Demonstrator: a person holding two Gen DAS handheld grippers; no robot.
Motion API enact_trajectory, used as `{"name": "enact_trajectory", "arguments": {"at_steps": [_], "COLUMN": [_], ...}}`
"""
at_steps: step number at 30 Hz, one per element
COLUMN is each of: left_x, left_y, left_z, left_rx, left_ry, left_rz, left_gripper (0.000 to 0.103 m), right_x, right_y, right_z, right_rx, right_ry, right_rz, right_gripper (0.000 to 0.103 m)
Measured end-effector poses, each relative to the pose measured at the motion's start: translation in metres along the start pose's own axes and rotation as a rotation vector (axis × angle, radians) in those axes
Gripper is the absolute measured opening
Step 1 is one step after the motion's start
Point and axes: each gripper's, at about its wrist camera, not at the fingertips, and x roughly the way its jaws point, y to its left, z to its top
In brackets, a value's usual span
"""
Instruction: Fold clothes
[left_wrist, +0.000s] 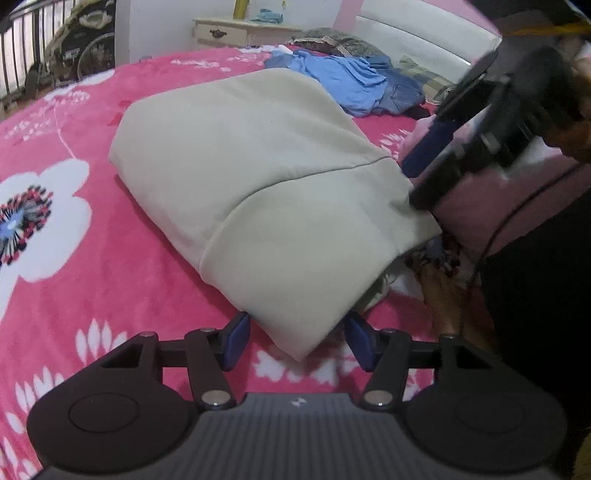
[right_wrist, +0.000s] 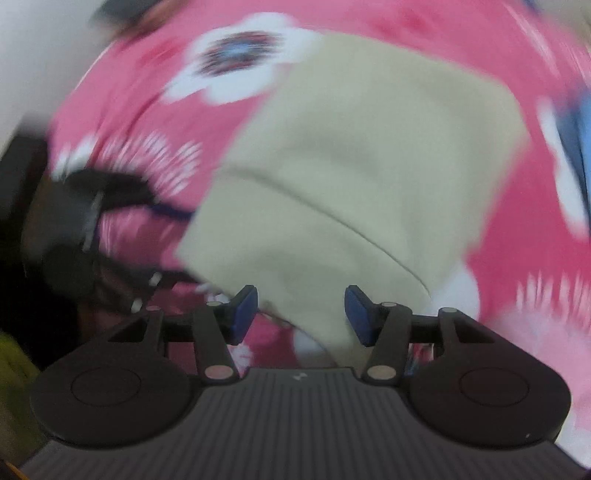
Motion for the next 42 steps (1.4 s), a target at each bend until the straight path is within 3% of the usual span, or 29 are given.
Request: {"name": "enact_trajectory", "arguments": {"at_steps": [3, 5, 9, 11, 12, 17, 19, 24, 27, 32, 34, 36, 38, 42], "left_x": [0.005, 0.006, 0.007, -0.001, -0.005, -0.024, -0.033, -0.042, -0.027, 0.020, 0.018, 0.011, 0.006, 0.021], "left_y": [-0.004, -0.005, -0.003, 0.005, 0.009, 0.030, 0.038, 0.075, 0.085, 0.095, 0.103, 0.113, 0.125, 0.159], "left_z": [-0.001, -0.003, -0.004, -0.002, -0.001, 0.005, 0.008, 0.047, 0.071, 0.074, 0.072, 0.069, 0.067, 0.065], "left_rx": [0.014, 0.012, -0.009, -0.020, -0.026, -0.053, -0.065, -0.109, -0.127, -0.184, -0.228, -0.279, -0.348, -0.508], "left_ry": [0.007, 0.014, 0.029, 0.031, 0.032, 0.037, 0.037, -0.044, -0.114, -0.079, -0.094, -0.117, -0.139, -0.133], "left_rz": [0.018, 0.020, 0.013, -0.018, -0.033, -0.110, -0.136, -0.044, 0.034, 0.040, 0.015, 0.001, -0.010, -0.124], "left_gripper": [0.059, 0.059, 0.059, 0.059, 0.059, 0.060, 0.060, 0.062, 0.062, 0.064, 0.065, 0.064, 0.065, 0.068], "right_x": [0.006, 0.010, 0.039, 0.047, 0.046, -0.003, -0.017, -0.023, -0.013, 0.062, 0.061, 0.037, 0.030, 0.051], "right_y": [0.045, 0.064, 0.072, 0.068, 0.066, 0.037, 0.004, -0.088, -0.114, -0.150, -0.169, -0.184, -0.199, -0.226], "right_z": [0.000, 0.002, -0.009, -0.019, -0.020, 0.004, 0.024, 0.066, 0.085, 0.092, 0.084, 0.070, 0.055, 0.028], "right_rx": [-0.278, -0.391, -0.582, -0.632, -0.628, -0.451, -0.299, 0.101, 0.193, 0.323, 0.451, 0.549, 0.613, 0.804], "right_ry": [-0.071, -0.135, -0.083, -0.051, -0.036, -0.114, -0.155, -0.240, -0.308, -0.163, -0.187, -0.279, -0.311, -0.234], "right_rz": [-0.054, -0.062, -0.181, -0.246, -0.235, -0.099, -0.086, -0.174, -0.202, -0.248, -0.162, -0.007, 0.108, 0.269], "right_gripper": [0.052, 0.052, 0.053, 0.052, 0.052, 0.055, 0.058, 0.058, 0.052, 0.048, 0.049, 0.059, 0.089, 0.091]}}
